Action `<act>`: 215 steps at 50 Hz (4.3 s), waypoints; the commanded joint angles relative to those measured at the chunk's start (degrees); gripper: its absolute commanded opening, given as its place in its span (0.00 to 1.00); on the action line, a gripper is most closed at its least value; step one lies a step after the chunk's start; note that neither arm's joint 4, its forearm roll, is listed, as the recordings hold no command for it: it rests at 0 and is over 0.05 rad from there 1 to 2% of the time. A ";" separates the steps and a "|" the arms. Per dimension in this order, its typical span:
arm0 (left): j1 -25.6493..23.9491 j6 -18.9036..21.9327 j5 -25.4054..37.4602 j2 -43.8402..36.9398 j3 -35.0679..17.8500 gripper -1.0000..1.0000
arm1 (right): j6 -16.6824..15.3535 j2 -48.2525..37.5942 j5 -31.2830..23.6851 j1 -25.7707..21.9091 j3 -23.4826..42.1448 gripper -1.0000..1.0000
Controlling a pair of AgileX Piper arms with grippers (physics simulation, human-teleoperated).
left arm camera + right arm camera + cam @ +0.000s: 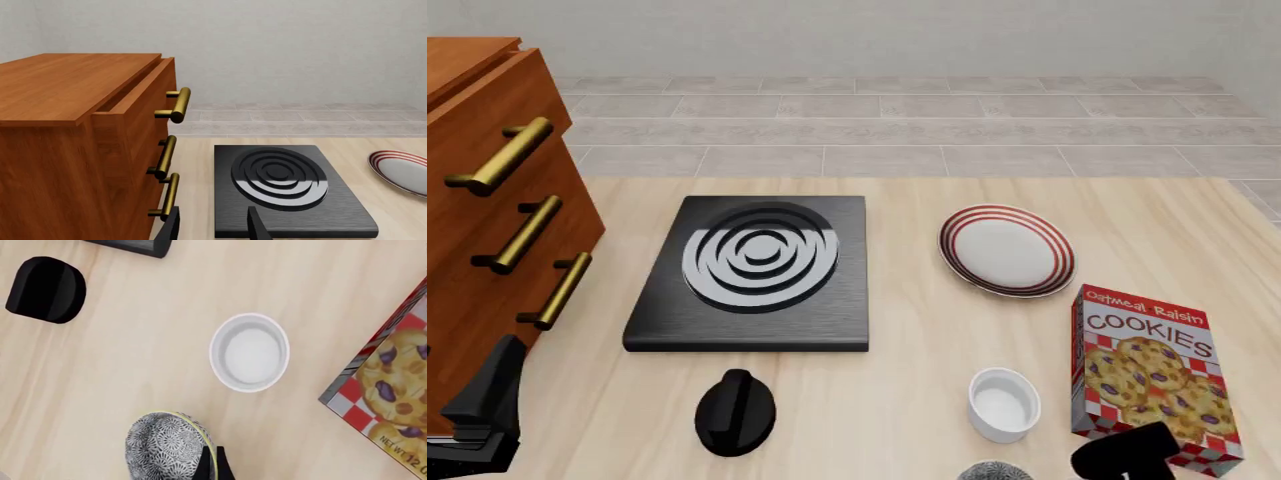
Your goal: Pick the akita bowl next to the ramekin and place it on the plate.
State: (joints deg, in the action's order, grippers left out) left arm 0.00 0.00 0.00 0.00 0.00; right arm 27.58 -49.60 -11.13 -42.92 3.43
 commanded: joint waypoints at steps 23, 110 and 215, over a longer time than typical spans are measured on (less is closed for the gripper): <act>0.00 0.00 0.00 0.00 0.00 1.00 | 0.23 6.90 -9.00 -0.34 4.91 0.00; 0.00 0.00 0.00 0.00 0.00 1.00 | 4.55 4.68 -19.03 14.37 19.20 0.00; 0.00 0.00 0.00 0.00 0.00 1.00 | -2.45 -22.26 -6.02 35.01 38.17 0.00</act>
State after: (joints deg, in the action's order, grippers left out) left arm 0.00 0.00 0.00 0.00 0.00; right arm 25.49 -69.41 -18.96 -8.62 40.31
